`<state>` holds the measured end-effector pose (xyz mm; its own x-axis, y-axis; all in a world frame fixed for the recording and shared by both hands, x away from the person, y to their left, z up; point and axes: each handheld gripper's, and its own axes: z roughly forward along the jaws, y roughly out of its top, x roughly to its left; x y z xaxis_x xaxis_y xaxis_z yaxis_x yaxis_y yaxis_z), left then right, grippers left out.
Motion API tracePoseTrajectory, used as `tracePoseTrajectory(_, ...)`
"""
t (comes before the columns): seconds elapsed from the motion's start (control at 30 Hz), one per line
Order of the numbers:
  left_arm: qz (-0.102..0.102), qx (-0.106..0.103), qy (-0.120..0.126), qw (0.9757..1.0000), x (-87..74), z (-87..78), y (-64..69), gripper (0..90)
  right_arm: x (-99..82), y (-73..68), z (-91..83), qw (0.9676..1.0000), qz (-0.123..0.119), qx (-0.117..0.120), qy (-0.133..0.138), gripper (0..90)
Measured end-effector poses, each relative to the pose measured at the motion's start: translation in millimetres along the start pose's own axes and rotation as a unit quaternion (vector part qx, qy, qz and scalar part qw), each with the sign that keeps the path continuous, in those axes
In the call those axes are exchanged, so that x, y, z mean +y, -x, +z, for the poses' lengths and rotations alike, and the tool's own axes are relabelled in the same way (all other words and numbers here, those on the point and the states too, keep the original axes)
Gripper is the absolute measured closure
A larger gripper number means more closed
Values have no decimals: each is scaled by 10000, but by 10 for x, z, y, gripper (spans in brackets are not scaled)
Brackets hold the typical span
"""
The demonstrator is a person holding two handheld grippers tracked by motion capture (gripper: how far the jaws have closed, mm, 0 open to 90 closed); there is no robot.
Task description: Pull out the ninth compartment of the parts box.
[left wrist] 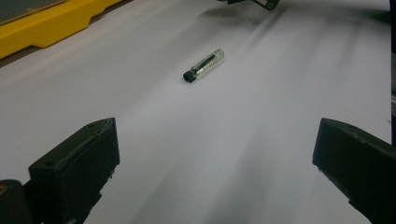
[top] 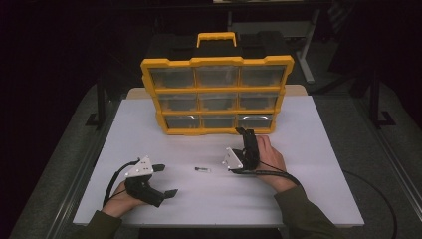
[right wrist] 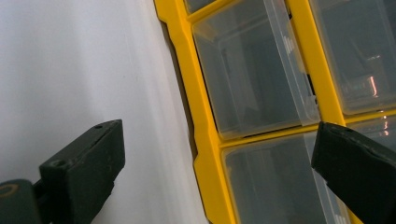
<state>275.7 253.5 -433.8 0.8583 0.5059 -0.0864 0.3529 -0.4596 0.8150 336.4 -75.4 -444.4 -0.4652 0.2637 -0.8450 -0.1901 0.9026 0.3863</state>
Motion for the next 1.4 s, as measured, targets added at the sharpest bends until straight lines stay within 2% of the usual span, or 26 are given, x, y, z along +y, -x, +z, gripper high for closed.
tracePoseTrajectory(0.17,-12,-2,11,10000,1,-1,-1,4,16,-26,-4,10000,-21,-63,2,21)
tracePoseTrajectory(0.3,-9,5,-5,10000,-1,2,-3,4,14,-33,-5,9998,-135,-120,-22,22)
tracePoseTrajectory(0.33,-23,4,7,10000,0,1,1,4,9,-23,2,9994,-330,-143,7,22)
tracePoseTrajectory(0.77,-3,5,-11,10000,-1,-3,-2,4,39,-72,-7,9979,-598,-262,-34,23)
tracePoseTrajectory(1.0,-3,9,-1,10000,-1,-2,-1,4,47,-79,-8,9962,-787,-371,-52,23)
tracePoseTrajectory(1.4,7,8,7,10000,1,-3,0,4,67,-133,-3,9907,-1233,-558,-103,23)
